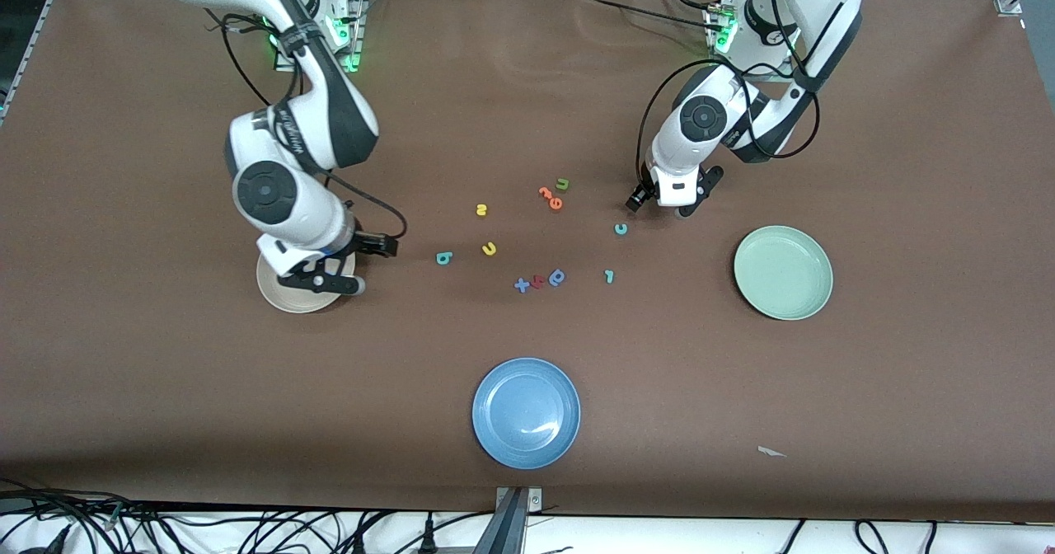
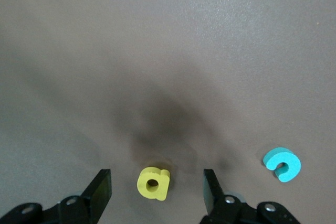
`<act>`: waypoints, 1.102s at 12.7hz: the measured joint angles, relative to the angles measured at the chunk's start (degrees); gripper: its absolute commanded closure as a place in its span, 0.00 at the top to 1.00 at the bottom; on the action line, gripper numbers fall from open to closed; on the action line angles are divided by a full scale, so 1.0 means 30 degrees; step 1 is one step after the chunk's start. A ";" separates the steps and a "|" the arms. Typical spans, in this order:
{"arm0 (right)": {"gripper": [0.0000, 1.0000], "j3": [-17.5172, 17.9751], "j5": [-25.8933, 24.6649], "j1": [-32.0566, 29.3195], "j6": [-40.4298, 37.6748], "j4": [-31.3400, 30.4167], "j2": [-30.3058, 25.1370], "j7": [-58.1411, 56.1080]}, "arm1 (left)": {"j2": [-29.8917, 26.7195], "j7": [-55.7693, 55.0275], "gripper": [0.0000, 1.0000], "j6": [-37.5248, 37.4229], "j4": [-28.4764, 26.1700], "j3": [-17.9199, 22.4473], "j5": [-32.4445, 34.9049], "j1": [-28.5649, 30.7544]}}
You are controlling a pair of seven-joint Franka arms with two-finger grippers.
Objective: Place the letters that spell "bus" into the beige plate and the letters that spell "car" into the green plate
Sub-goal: 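Close the left gripper on yellow a while the right gripper grips cyan a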
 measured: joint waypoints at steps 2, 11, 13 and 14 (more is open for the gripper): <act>0.92 0.0037 0.0005 0.1041 0.0820 -0.0204 0.0256 0.3200 | 0.0032 0.0000 0.67 0.0000 0.0000 0.0000 0.0002 0.0036; 0.66 0.0051 0.0006 0.2726 0.6307 -0.2250 0.1885 1.2910 | 0.0535 0.0000 0.64 0.0146 -0.0002 -0.0010 0.0004 0.0038; 0.65 0.0053 0.0007 0.3006 0.6895 -0.2269 0.2330 1.3605 | 0.0537 -0.0001 0.59 0.0190 0.0001 -0.0016 0.0005 0.0022; 0.66 0.0052 0.0007 0.3037 0.7110 -0.2271 0.2557 1.3804 | 0.0537 0.0000 0.56 0.0215 0.0006 -0.0022 0.0005 0.0012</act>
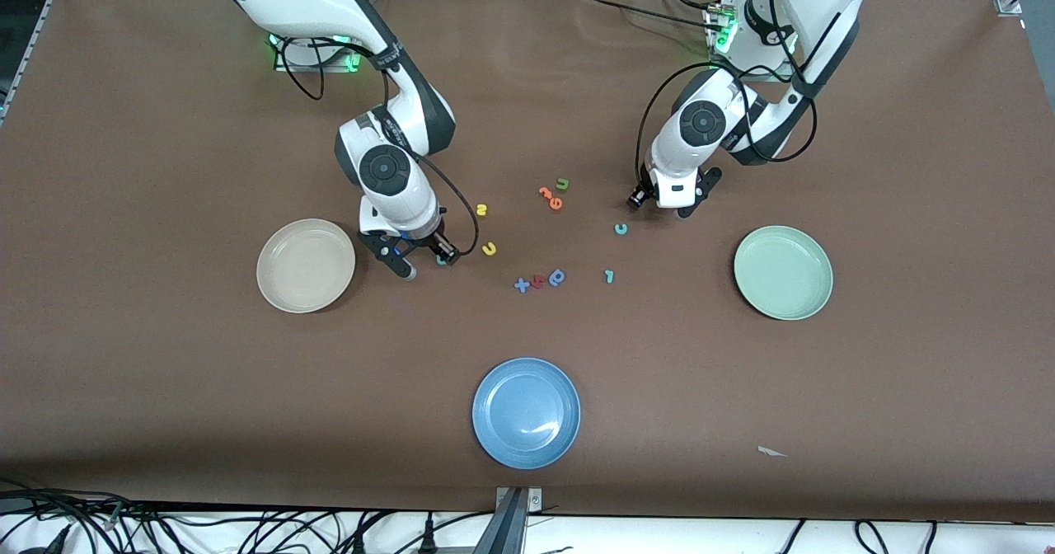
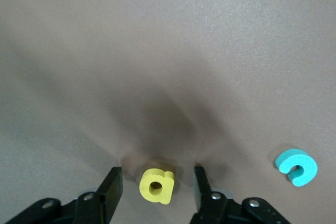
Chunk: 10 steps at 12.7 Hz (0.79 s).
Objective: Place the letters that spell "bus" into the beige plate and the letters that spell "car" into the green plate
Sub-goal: 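Close the left gripper on yellow a while the right gripper grips cyan a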
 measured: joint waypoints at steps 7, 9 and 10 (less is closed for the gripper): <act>0.56 -0.0090 0.0000 0.0003 0.1178 -0.0006 0.0858 0.0131 | 0.0007 0.0000 0.15 0.0205 0.0088 -0.0034 0.0001 -0.0056; 0.43 -0.0090 0.0000 0.0003 0.1282 -0.0005 0.1052 0.0137 | 0.0006 0.0000 0.02 0.0226 0.0095 -0.0041 0.0001 -0.0056; 0.32 -0.0090 0.0000 0.0003 0.1314 0.0005 0.1053 0.0144 | 0.0007 0.0000 0.01 0.0226 0.0095 -0.0042 0.0001 -0.0051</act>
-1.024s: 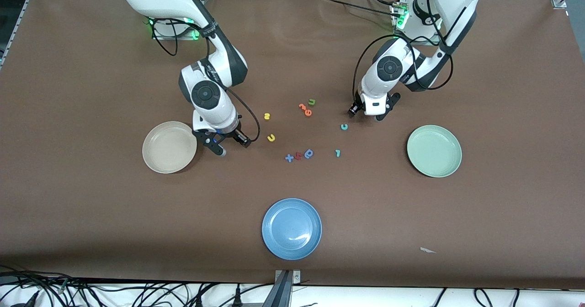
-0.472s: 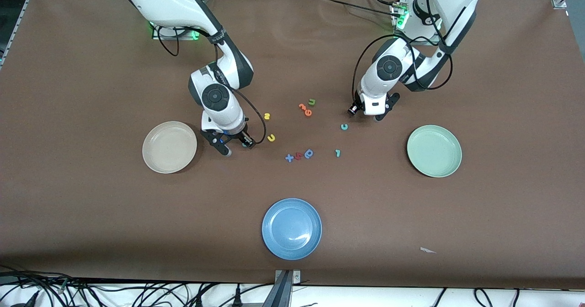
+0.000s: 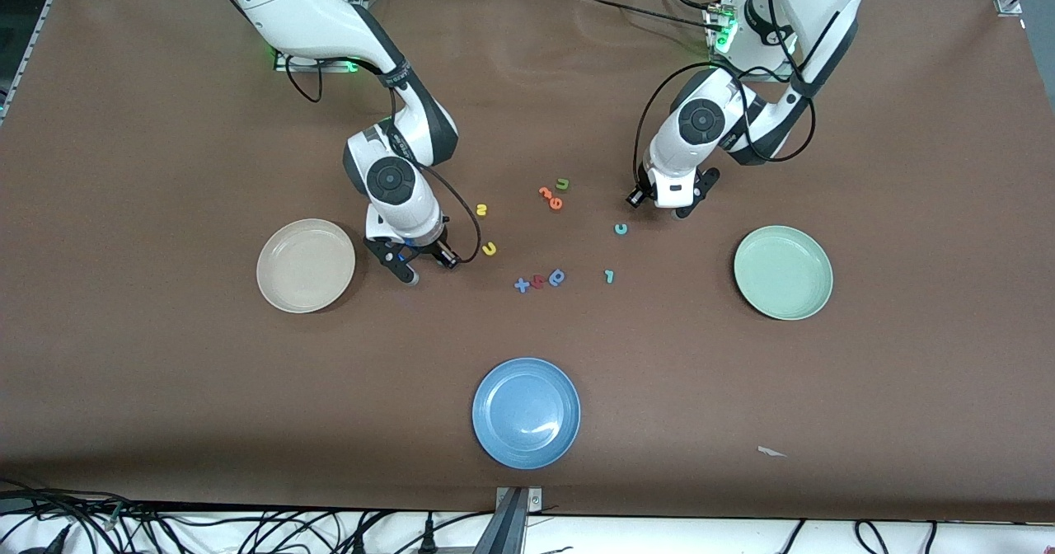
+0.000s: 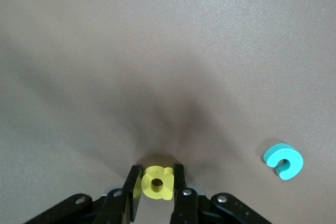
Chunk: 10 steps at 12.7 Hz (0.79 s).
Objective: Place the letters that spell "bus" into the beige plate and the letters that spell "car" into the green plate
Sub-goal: 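Close the left gripper on yellow a while the right gripper grips cyan a, then drop the yellow a in the green plate while the right gripper drops cyan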
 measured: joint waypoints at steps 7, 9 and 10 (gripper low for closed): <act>0.13 -0.0047 -0.0058 0.0006 -0.0118 0.0060 -0.0089 -0.0493 | -0.1219 0.0283 0.00 -0.1198 0.0630 0.0057 0.0135 0.0730; 0.13 -0.0502 -0.0085 0.0008 -0.1168 0.0270 -0.0364 -0.2097 | -0.2429 0.1065 0.00 -0.3157 0.1319 0.0055 0.0152 0.1308; 0.14 -0.0995 -0.0084 0.0002 -0.2233 0.0398 -0.0761 -0.3389 | -0.2934 0.1795 0.00 -0.4164 0.1784 0.0054 0.0152 0.1891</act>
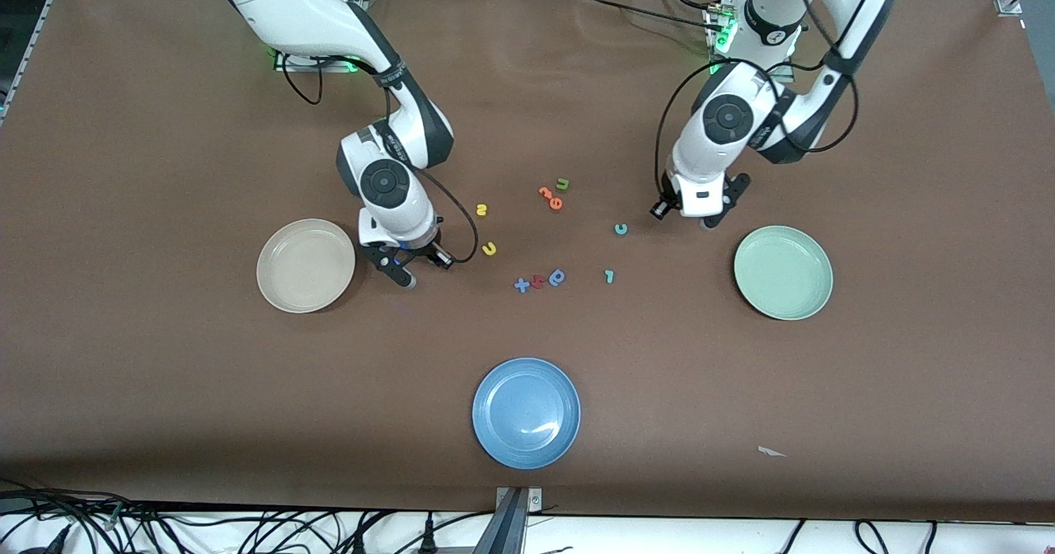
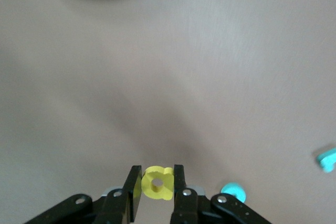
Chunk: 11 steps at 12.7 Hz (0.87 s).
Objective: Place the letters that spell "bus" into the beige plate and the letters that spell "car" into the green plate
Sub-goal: 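Drop the yellow a in the green plate while the right gripper drops cyan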
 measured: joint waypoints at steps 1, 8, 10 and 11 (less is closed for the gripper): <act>0.14 -0.0662 0.0003 -0.0017 -0.1152 0.0085 -0.0539 -0.1486 | -0.0354 0.0946 0.00 -0.0973 0.0507 0.0005 0.0000 0.0704; 0.67 -0.4120 0.0036 -0.1305 -0.3301 -0.0848 -0.1788 -1.0344 | -0.0316 1.1042 0.02 -0.3422 0.2028 0.0224 -0.0166 0.7042; 0.99 -0.4118 0.0062 -0.1908 -0.2385 -0.1260 -0.1193 -1.1075 | 0.0503 1.2255 0.08 -0.3348 0.2198 0.0243 -0.0166 0.7738; 0.99 -0.4079 0.0171 -0.1920 -0.2336 -0.1250 -0.1079 -1.1096 | 0.1224 1.2420 0.12 -0.3147 0.2528 0.0244 -0.0074 0.7783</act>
